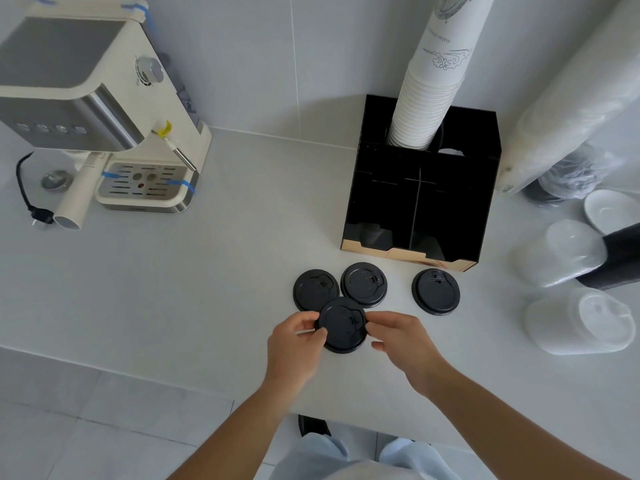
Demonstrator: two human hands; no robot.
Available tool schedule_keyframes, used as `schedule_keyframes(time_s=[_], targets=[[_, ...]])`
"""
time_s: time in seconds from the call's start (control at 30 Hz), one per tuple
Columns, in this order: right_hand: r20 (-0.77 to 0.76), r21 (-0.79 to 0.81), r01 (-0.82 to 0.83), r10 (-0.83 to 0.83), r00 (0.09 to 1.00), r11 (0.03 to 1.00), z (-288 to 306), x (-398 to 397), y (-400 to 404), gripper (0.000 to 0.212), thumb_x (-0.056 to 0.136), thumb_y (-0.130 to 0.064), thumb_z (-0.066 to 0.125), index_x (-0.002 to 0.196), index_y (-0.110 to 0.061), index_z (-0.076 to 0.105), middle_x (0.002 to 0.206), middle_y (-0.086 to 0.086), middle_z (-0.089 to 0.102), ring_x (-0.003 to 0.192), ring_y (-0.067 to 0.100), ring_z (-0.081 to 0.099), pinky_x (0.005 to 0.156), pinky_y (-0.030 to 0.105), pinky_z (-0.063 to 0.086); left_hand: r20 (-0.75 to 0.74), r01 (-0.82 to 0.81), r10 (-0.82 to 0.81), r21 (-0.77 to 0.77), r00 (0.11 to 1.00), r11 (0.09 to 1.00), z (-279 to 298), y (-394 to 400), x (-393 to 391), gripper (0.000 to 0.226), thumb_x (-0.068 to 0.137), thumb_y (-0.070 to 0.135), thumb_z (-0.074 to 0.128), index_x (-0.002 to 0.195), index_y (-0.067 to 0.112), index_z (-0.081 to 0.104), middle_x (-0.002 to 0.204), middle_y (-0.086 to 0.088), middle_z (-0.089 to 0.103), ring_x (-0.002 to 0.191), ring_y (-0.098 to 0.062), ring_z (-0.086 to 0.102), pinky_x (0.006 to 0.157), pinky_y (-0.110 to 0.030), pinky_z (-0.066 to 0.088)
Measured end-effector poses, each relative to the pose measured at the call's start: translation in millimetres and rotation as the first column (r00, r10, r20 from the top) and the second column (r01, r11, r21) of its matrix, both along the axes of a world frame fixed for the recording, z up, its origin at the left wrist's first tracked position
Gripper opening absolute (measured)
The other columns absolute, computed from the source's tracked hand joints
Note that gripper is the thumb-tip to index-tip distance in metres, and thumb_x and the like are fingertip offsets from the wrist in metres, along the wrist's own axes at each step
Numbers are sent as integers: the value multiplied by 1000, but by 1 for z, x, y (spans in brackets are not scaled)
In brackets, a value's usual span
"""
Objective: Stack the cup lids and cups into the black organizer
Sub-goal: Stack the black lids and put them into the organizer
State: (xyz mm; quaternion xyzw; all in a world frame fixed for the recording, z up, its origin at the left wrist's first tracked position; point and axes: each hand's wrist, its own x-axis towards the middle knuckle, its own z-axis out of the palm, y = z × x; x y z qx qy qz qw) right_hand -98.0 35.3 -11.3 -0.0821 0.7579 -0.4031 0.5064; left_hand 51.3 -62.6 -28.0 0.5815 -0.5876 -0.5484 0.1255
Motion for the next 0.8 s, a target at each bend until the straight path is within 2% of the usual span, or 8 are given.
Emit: schedule_keyframes(time_s=[0.07,0.13,0.3,0.37,0.5,0.57,0.7,0.8], targets=[[-15,17,-15,15,1000,1000,-2,1,-11,28,91,-18,64,116,-22,75,115,-5,74,102,15,69,100,38,55,-11,-31,31,-1,999,1000,3,-10,2,18,81,9,69,91,24,72,82,18,67,75,7,64,56,-2,43],[-20,17,-25,25,999,1000,0,2,-22,30,92,-18,65,120,-20,73,116,-3,73,100,15,69,100,39,55,-27,-52,52,-2,998,999,5,-19,3,19,81,10,70,94,24,71,86,17,68,80,7,63,59,-3,44],[-27,-24,-21,20,999,1000,3,1,-53,15,90,-11,64,95,-21,74,102,1,74,98,21,68,96,37,56,-67,-102,105,46,992,994,2,-41,3,25,79,13,71,96,30,71,93,9,74,88,-4,69,78,-24,53],[-54,-9,-24,23,998,1000,2,-1,-65,19,90,-13,64,106,-20,73,102,-3,72,99,21,68,99,39,55,-66,-109,114,70,991,992,1,-47,1,28,79,16,71,100,35,69,94,7,74,89,-6,69,82,-30,54],[-83,6,-63,63,995,998,-1,-7,-86,17,88,-12,64,100,-7,74,91,1,69,81,20,60,85,32,53,-87,-158,168,114,982,981,-1,-52,-1,36,79,20,72,111,35,64,91,6,73,91,-15,69,86,-34,54],[-62,5,-63,63,996,998,-1,-10,-94,16,85,-13,63,91,-12,77,85,4,68,76,20,57,77,32,50,-90,-164,178,142,980,976,-2,-53,-2,41,79,21,72,117,32,64,91,4,73,91,-21,69,87,-37,54],[-71,49,-88,92,993,995,-5,-11,-101,19,82,-19,59,73,-4,67,75,6,58,73,22,50,73,33,42,-66,-148,159,148,985,978,-3,-56,-4,35,80,19,70,113,30,67,90,1,73,87,-16,67,85,-34,53],[-89,64,-115,120,989,991,-6,-9,-104,10,78,-25,57,73,-17,61,76,8,51,75,22,45,72,36,36,-43,-132,139,139,989,981,-6,-57,-4,33,81,20,69,111,30,67,90,1,74,87,-12,66,82,-30,52]])
